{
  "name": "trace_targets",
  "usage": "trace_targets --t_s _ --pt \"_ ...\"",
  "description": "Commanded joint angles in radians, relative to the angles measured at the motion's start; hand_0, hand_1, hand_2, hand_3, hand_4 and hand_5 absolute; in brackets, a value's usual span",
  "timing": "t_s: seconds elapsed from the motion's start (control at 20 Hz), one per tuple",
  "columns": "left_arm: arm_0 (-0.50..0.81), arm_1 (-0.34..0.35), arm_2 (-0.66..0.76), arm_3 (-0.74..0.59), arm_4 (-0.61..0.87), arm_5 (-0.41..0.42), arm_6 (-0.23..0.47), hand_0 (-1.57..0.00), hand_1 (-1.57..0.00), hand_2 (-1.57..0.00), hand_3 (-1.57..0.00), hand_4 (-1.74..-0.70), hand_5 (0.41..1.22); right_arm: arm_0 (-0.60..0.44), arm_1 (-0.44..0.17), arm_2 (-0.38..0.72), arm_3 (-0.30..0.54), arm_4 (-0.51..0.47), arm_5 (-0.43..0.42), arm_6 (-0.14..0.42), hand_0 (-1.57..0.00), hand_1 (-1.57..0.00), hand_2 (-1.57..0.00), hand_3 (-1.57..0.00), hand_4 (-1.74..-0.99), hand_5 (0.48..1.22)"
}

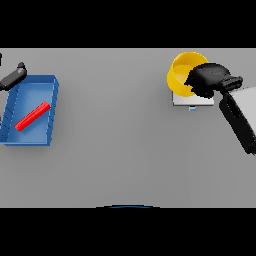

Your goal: Pick up the red beaker and tilt it to pour out 1 green nut into yellow bowl. Pick up the yellow bowl and place it on the metallic measuring scale.

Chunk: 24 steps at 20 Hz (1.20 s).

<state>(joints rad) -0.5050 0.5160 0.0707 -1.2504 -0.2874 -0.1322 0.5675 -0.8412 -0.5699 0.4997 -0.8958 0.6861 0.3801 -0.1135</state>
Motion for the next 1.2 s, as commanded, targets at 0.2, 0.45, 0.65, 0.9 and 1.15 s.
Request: trace_targets --t_s 0.2,0.45,0.65,0.9,1.15 --pt "-0.004 -0.001 0.0 -0.012 0.004 -0.005 0.029 0.0 0.0 0.0 0.0 -0.84 0.772 -0.024 0.01 -0.008 0.132 0.002 -0.049 -0.035 -1.51 -1.37 -1.45 -1.53 -1.73 1.221" --pt "0.006 -0.001 -0.004 -0.017 0.001 -0.008 0.038 0.0 0.0 0.0 0.0 -0.84 0.785 -0.034 0.014 0.001 0.187 0.007 -0.062 -0.054 -1.4 -1.22 -1.34 -1.56 -1.73 1.221" --pt "-0.012 0.007 0.003 0.007 -0.001 -0.008 0.03 0.0 0.0 0.0 0.0 -0.84 0.771 -0.04 0.022 -0.003 0.225 0.0 -0.072 -0.061 -1.42 -1.23 -1.4 -1.54 -1.728 1.221" --pt "-0.016 0.007 0.01 0.023 0.005 -0.008 0.007 0.0 0.0 0.0 0.0 -0.85 0.771 -0.05 0.046 -0.02 0.249 -0.023 -0.034 -0.028 -1.05 -0.78 -0.78 -0.98 -1.58 1.037" --pt "-0.011 0.001 0.002 0.011 0.004 -0.009 0.007 0.0 0.0 0.0 0.0 -0.85 0.766 -0.056 0.036 -0.026 0.254 -0.035 0.003 -0.03 -0.46 -0.35 -0.4 -0.61 -1.514 0.881"
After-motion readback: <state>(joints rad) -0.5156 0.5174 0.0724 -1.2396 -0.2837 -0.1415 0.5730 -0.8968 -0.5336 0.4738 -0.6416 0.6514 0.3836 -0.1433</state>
